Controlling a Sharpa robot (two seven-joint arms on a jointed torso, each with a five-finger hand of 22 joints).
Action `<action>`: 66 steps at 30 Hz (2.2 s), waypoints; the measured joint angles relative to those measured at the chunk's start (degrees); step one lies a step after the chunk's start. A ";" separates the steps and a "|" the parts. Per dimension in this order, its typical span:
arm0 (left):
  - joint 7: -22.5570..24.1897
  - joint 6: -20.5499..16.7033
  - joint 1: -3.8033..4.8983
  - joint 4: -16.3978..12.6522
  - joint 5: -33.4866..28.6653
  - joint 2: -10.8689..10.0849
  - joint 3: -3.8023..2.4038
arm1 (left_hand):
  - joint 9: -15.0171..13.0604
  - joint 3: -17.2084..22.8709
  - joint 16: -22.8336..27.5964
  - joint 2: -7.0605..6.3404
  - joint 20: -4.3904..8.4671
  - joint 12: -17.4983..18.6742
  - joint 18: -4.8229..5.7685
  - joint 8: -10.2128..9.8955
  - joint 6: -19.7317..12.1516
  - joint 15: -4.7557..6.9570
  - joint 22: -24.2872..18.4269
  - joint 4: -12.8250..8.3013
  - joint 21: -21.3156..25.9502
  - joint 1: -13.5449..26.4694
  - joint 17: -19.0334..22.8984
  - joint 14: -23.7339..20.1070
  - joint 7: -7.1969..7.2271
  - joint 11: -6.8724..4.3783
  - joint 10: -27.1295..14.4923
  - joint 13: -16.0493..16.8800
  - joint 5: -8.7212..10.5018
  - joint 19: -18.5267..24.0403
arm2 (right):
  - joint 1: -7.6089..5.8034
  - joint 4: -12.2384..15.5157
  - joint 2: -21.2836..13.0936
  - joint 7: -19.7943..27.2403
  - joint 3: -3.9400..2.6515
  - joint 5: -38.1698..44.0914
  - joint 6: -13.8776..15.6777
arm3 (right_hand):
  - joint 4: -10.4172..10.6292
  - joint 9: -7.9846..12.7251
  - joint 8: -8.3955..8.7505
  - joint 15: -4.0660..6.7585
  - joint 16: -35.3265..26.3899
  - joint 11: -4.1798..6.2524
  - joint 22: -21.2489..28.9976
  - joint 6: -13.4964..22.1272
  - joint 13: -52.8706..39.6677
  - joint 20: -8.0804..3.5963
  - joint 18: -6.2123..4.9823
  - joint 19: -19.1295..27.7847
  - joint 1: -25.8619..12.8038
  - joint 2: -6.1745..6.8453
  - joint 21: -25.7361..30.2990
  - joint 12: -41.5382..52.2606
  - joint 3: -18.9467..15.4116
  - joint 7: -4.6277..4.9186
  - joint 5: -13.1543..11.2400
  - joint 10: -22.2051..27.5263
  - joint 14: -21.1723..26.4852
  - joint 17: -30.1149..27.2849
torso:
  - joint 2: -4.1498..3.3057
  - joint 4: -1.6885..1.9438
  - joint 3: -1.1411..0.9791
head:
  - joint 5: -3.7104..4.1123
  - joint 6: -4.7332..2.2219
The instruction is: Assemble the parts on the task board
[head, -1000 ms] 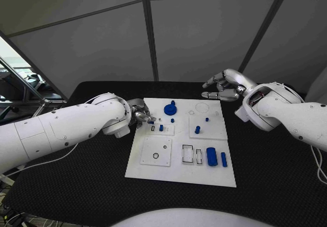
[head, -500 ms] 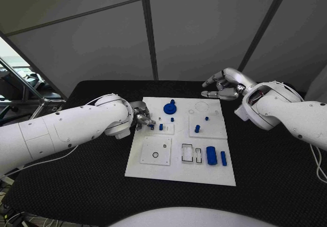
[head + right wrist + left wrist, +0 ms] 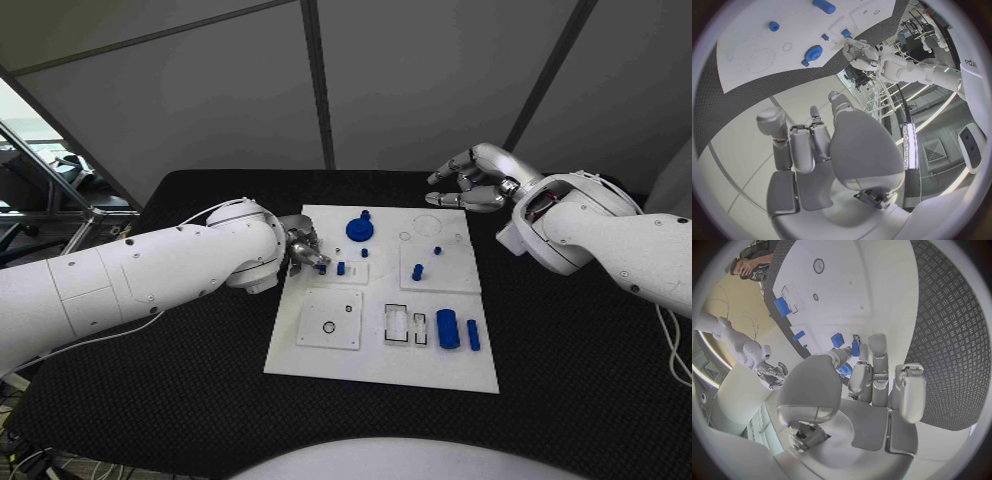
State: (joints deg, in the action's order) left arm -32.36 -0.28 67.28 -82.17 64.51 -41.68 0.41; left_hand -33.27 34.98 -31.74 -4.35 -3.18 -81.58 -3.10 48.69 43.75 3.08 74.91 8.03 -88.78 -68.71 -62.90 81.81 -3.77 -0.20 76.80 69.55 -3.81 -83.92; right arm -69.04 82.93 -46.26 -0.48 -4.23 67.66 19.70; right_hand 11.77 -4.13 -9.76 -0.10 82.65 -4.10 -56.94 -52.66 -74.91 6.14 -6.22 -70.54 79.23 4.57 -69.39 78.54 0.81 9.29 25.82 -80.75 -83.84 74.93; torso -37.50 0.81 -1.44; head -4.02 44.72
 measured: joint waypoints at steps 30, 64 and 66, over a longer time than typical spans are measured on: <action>-0.58 2.04 0.09 0.21 1.43 0.66 0.06 | -0.09 -0.31 0.00 -0.22 0.00 0.48 0.00 -0.05 0.09 0.00 0.00 -0.35 0.14 0.23 0.02 0.00 -0.12 -0.06 -0.52 -0.82 0.82 0.00 | 0.00 0.04 0.04 0.01 0.00 0.00 -0.08 | 0.00 0.00 0.00 0.00 0.00 0.00 0.00 0.00 0.00 0.00 0.00 0.00 0.00 0.00 0.00 0.00 0.00 0.00 -0.01 0.00 0.00 -0.02 | 0.02 0.04 -0.03 | 0.05 0.27; -1.29 3.22 0.15 0.45 1.88 0.88 -0.04 | -0.08 -1.04 0.24 0.32 0.00 0.81 0.00 0.46 0.51 -0.01 0.00 -0.26 0.32 0.87 0.03 0.00 0.07 -0.07 -0.94 -1.23 1.03 0.00 | 0.00 0.14 -0.07 0.00 0.00 0.00 -0.34 | 0.16 0.00 0.00 0.00 0.00 0.00 0.05 0.00 0.00 0.00 0.00 0.00 0.00 0.00 0.22 0.00 -0.17 0.00 -0.01 0.00 0.00 -0.02 | -0.01 0.04 -0.01 | 0.21 0.37; -1.37 3.32 0.16 0.61 1.89 0.92 -0.04 | -0.08 -2.50 0.24 0.28 0.00 0.81 0.00 0.65 0.51 -0.01 0.00 0.56 0.32 2.09 0.03 0.00 0.07 -0.08 -0.94 -1.38 0.99 0.00 | 0.00 0.17 -0.10 -0.01 0.00 0.00 -0.34 | 0.17 0.00 0.00 0.00 0.00 0.00 0.09 0.00 0.00 0.00 0.00 0.00 0.00 0.00 0.21 0.00 -0.17 0.00 -0.01 0.00 0.00 -0.02 | 0.00 0.04 -0.02 | 0.22 0.38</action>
State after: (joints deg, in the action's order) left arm -33.73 3.04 67.43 -81.57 66.40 -40.76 0.37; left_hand -33.34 32.48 -31.50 -4.08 -3.18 -80.76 -3.10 49.34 44.26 3.07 74.91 8.58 -88.46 -66.62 -62.87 81.81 -3.71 -0.27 75.86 68.17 -2.82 -83.92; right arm -69.04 83.10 -46.36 -0.48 -4.23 67.66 19.36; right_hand 11.94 -4.13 -9.76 -0.10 82.65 -4.10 -56.86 -52.66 -74.91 6.14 -6.22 -70.54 79.23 4.57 -69.18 78.54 0.65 9.29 25.81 -80.75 -83.84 74.91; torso -37.50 0.85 -1.46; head -3.80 45.10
